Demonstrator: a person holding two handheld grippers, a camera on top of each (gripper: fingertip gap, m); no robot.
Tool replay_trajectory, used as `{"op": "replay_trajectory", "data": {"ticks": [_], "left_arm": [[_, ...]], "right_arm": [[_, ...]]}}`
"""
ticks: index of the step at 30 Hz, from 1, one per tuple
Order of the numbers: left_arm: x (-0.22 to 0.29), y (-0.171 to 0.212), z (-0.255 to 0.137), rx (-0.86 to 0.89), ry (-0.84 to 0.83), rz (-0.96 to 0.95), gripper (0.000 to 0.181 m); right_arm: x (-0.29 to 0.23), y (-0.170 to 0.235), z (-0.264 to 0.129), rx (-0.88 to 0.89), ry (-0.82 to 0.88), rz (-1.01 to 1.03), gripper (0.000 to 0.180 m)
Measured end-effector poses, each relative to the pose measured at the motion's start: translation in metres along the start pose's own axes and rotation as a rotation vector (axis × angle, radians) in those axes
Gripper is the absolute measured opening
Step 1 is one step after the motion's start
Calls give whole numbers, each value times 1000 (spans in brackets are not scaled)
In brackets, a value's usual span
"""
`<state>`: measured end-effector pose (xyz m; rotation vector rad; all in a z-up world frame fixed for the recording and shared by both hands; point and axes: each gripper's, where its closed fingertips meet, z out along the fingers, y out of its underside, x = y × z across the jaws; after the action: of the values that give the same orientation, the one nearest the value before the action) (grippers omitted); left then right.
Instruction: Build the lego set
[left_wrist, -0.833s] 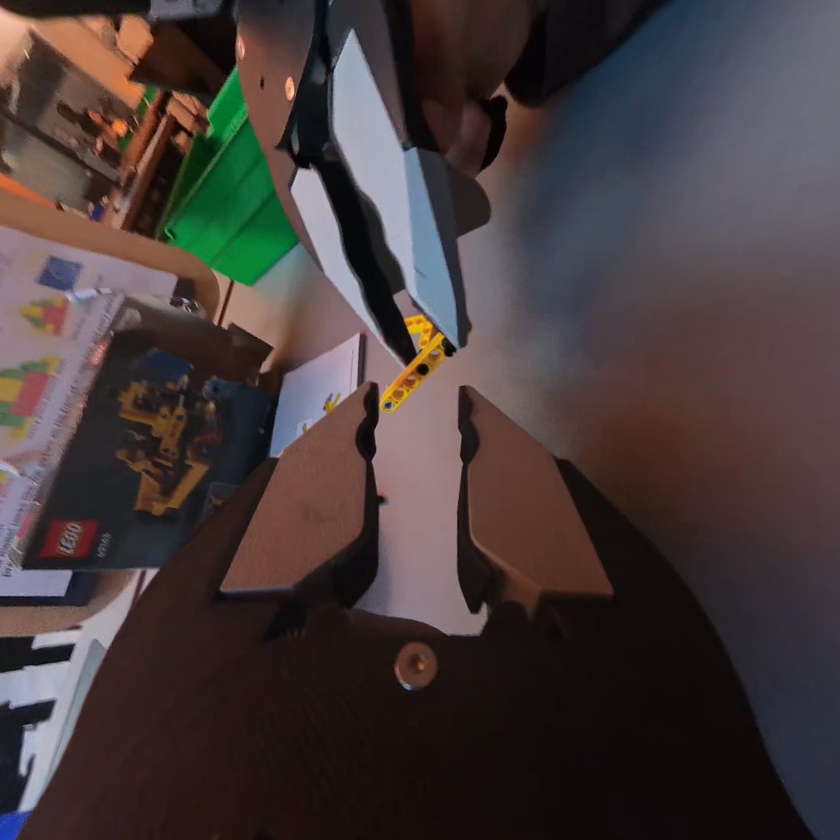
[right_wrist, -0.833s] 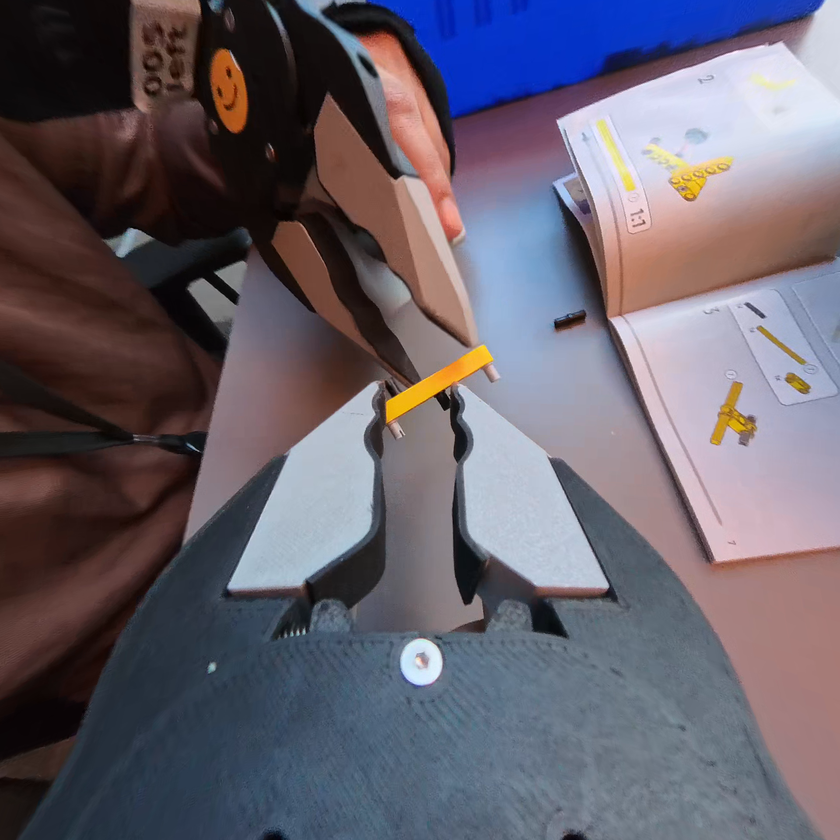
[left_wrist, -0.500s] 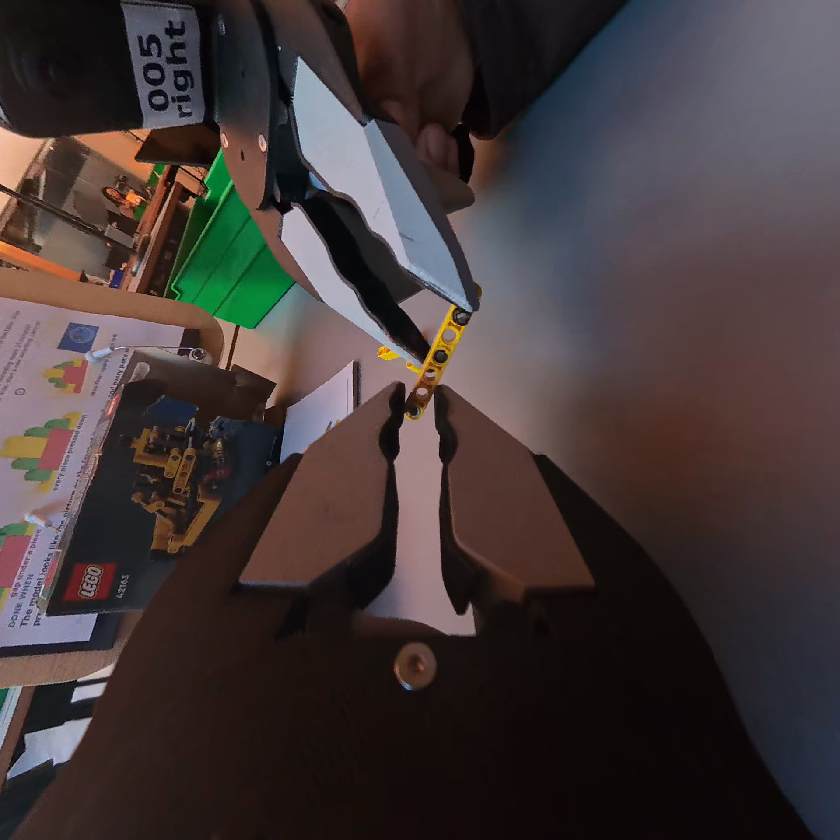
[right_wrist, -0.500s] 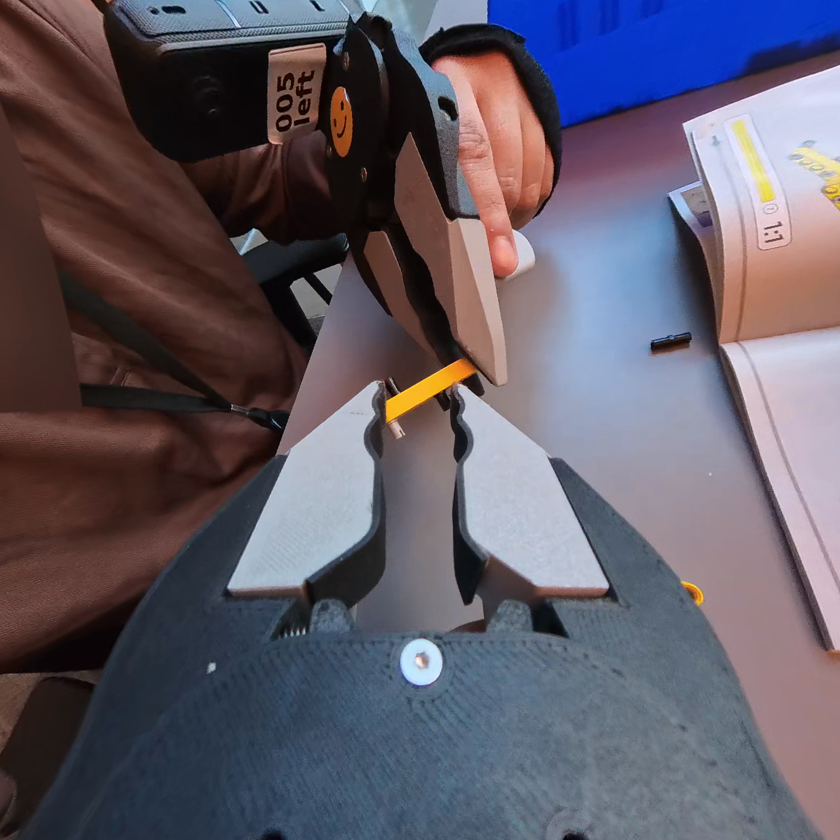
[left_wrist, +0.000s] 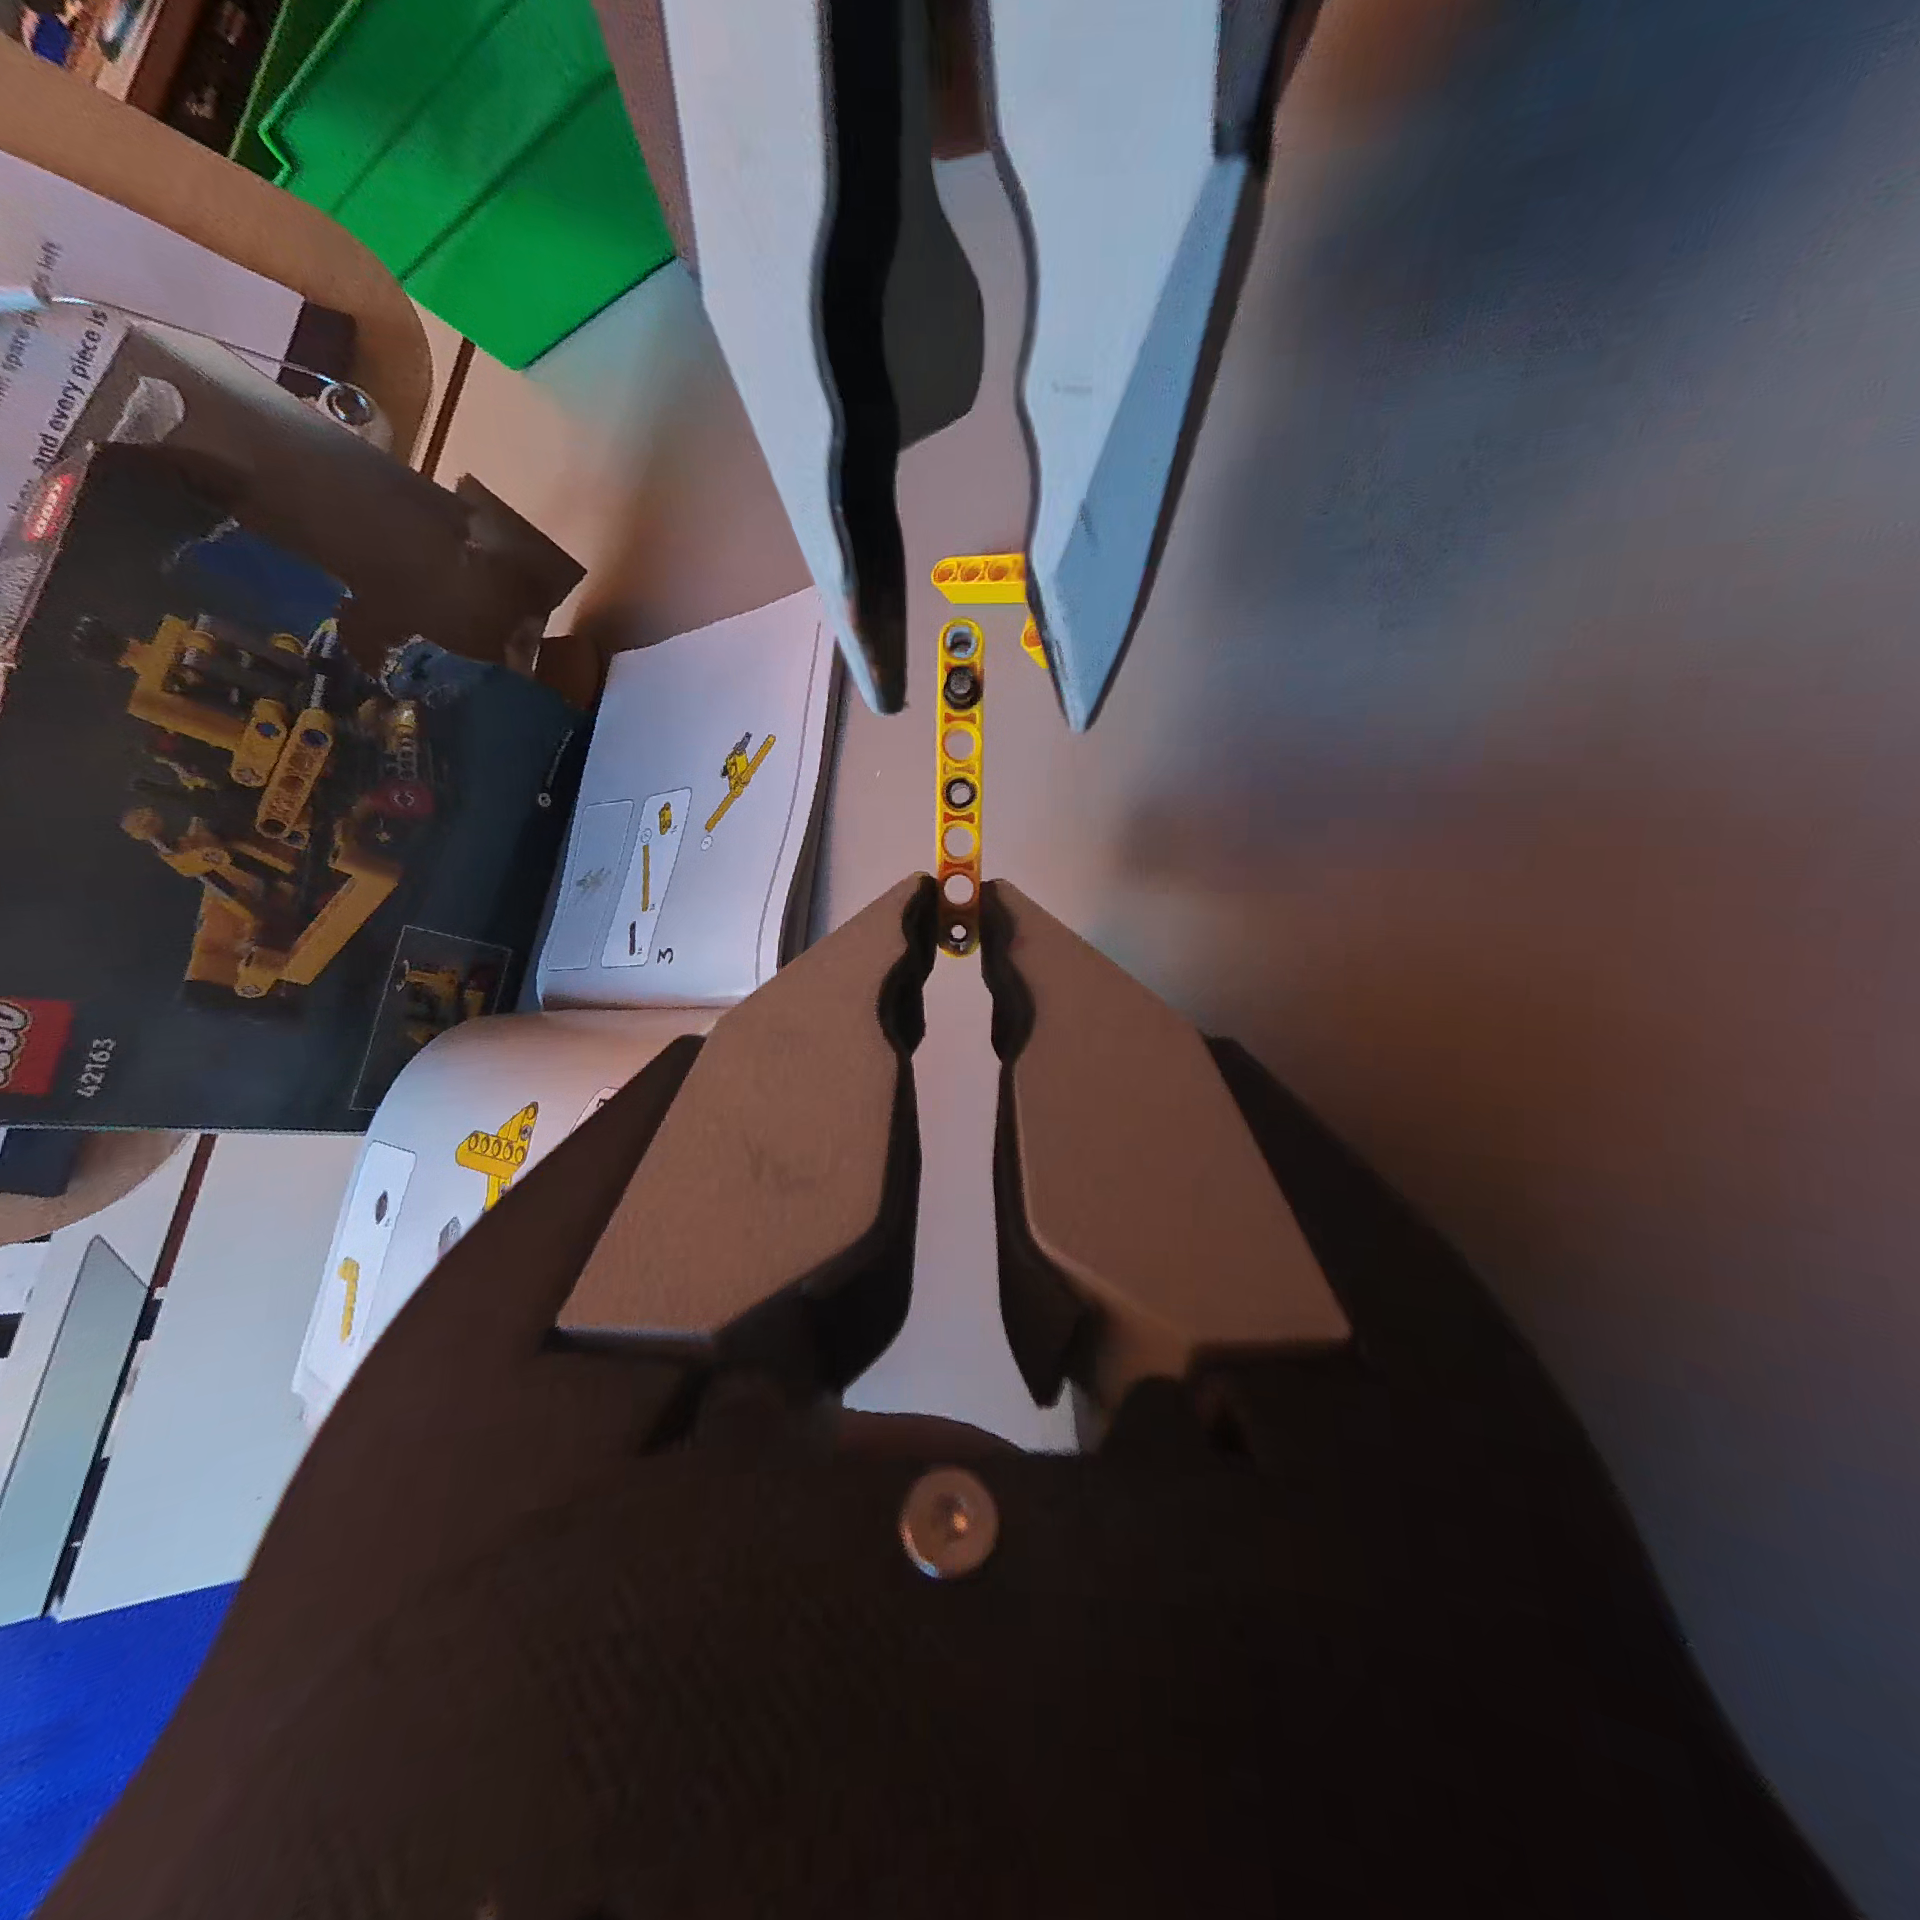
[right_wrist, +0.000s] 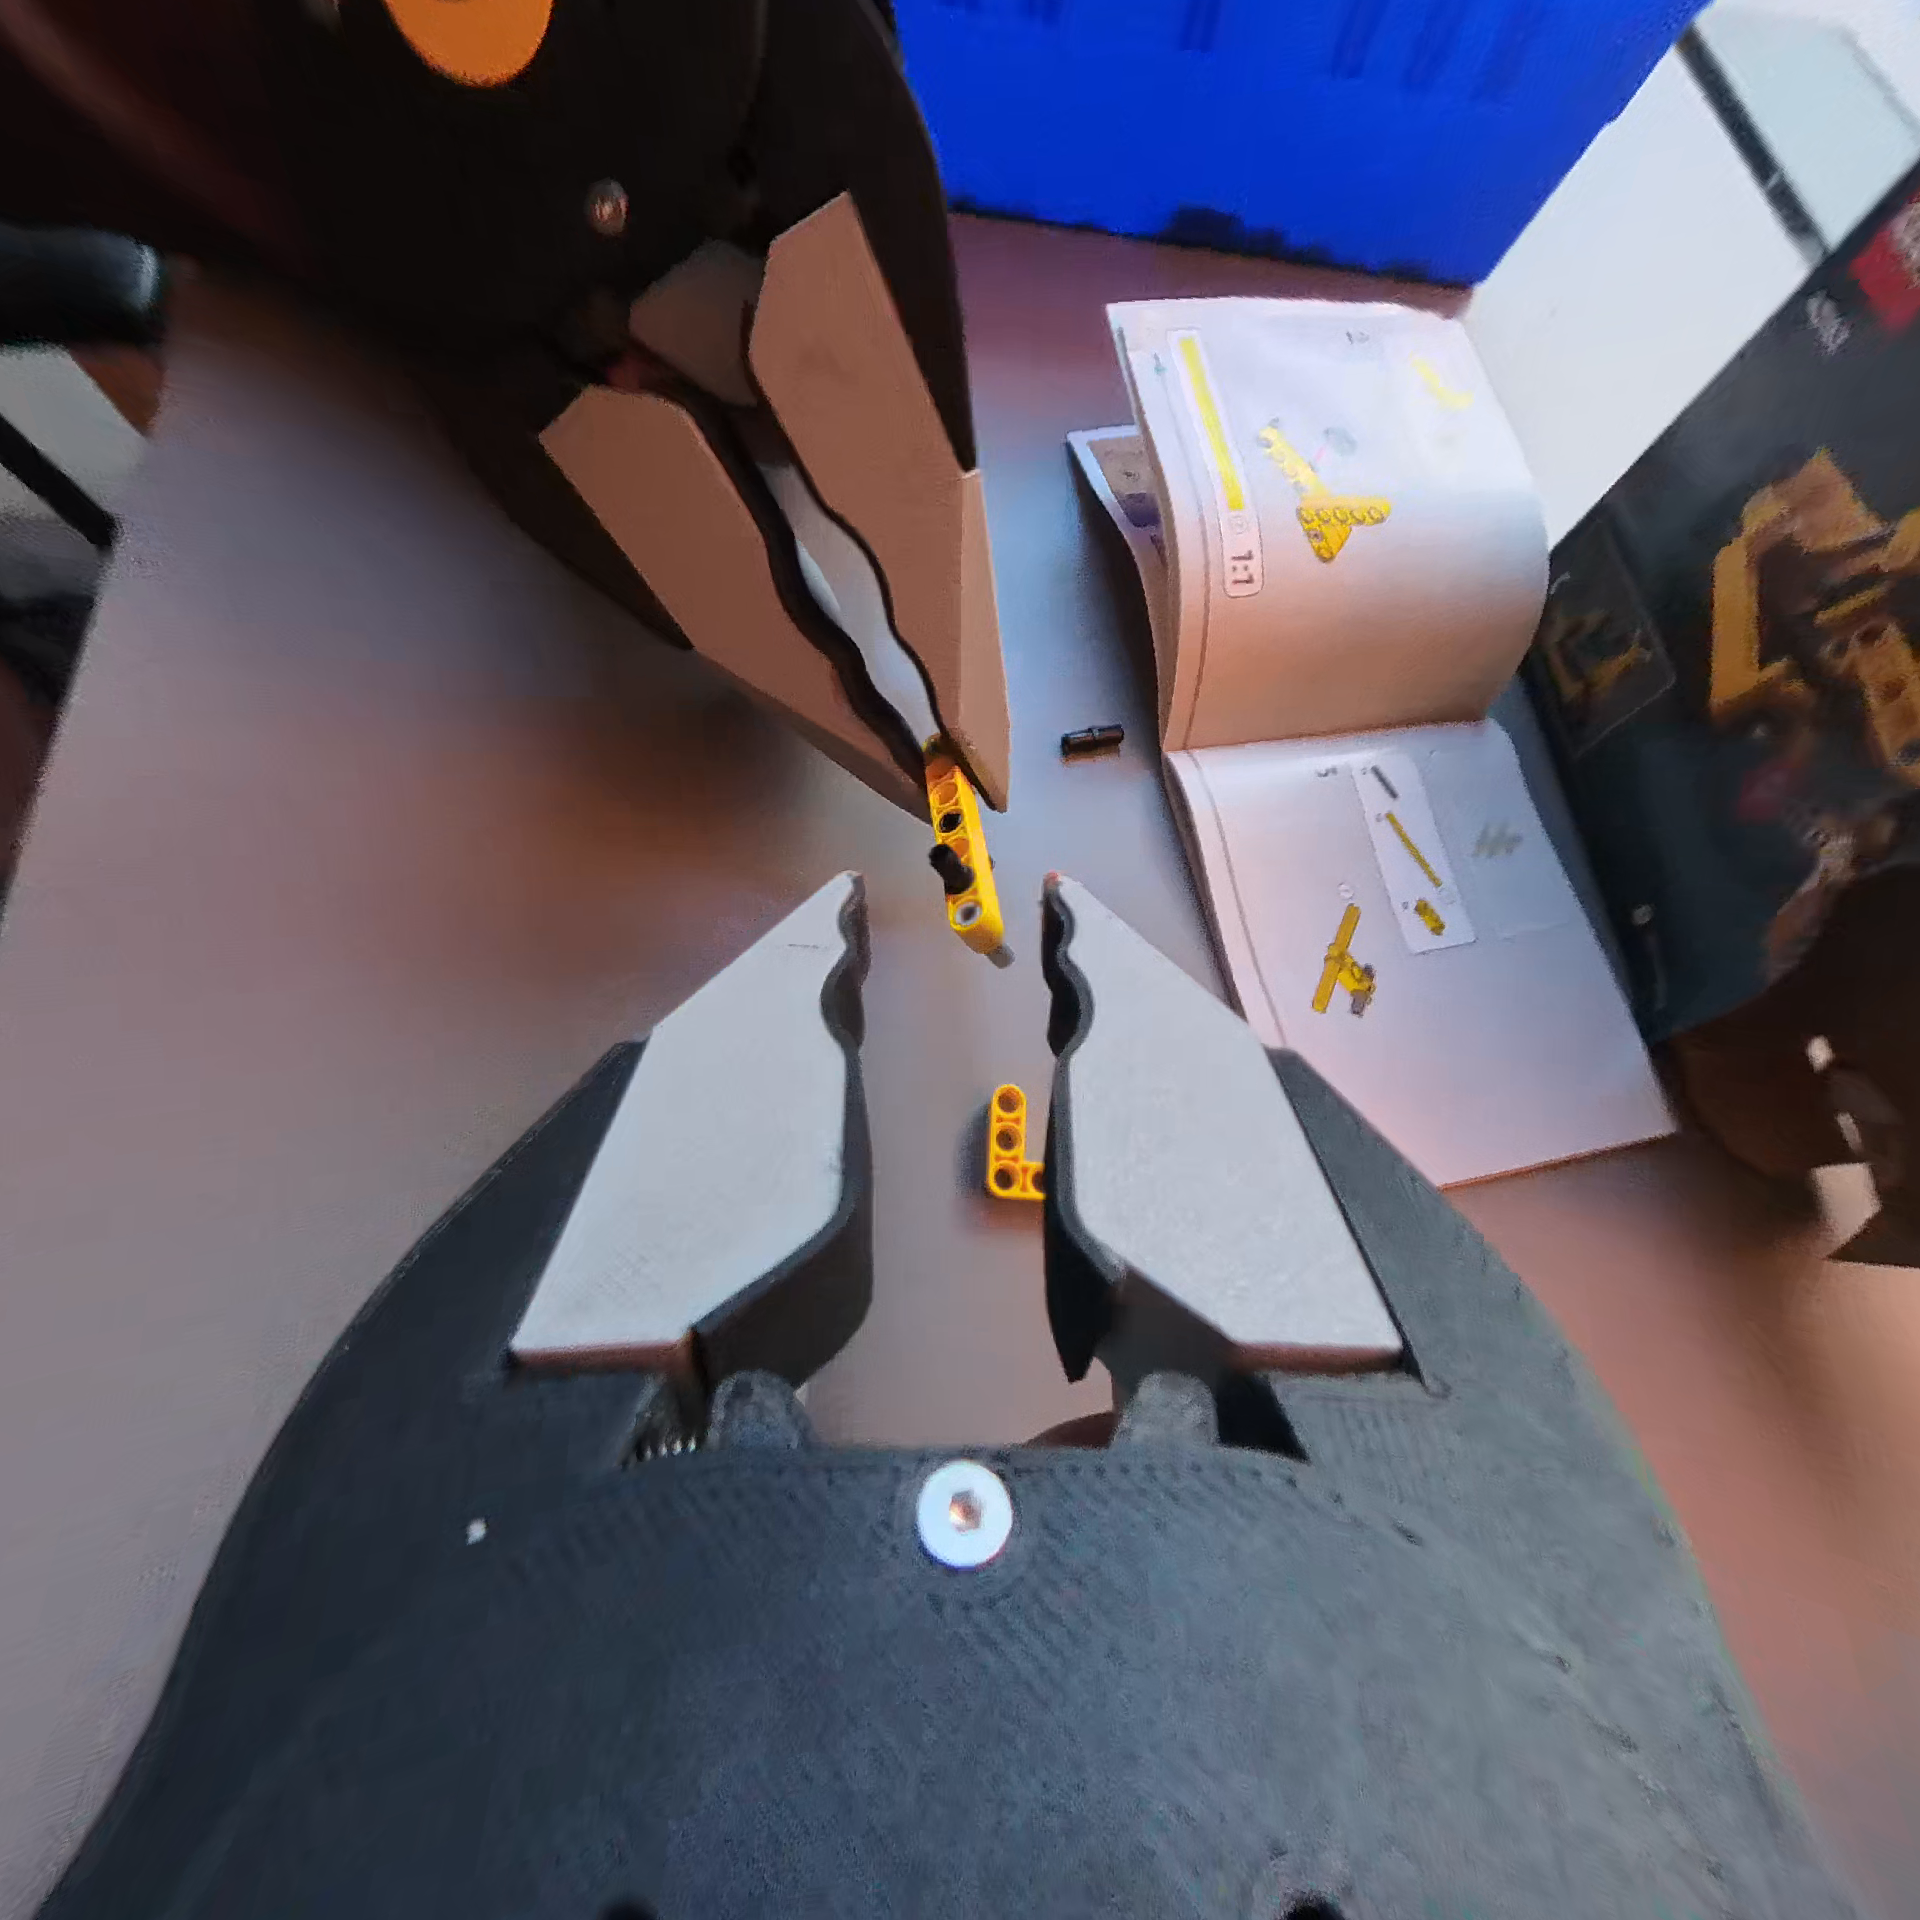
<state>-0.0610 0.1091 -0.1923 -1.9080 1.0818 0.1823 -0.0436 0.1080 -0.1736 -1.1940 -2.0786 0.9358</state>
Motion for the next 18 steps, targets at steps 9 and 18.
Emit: {"op": "replay_trajectory", "data": {"ticks": [9,18], "left_arm": [[-2,0,-1,5,2,-18,5],[-3,-10,-9,84,50,-111,5]], "right_arm": [[7,-1,3,-2,130,-163,8],[7,-6,-1,41,130,-188,7]]}}
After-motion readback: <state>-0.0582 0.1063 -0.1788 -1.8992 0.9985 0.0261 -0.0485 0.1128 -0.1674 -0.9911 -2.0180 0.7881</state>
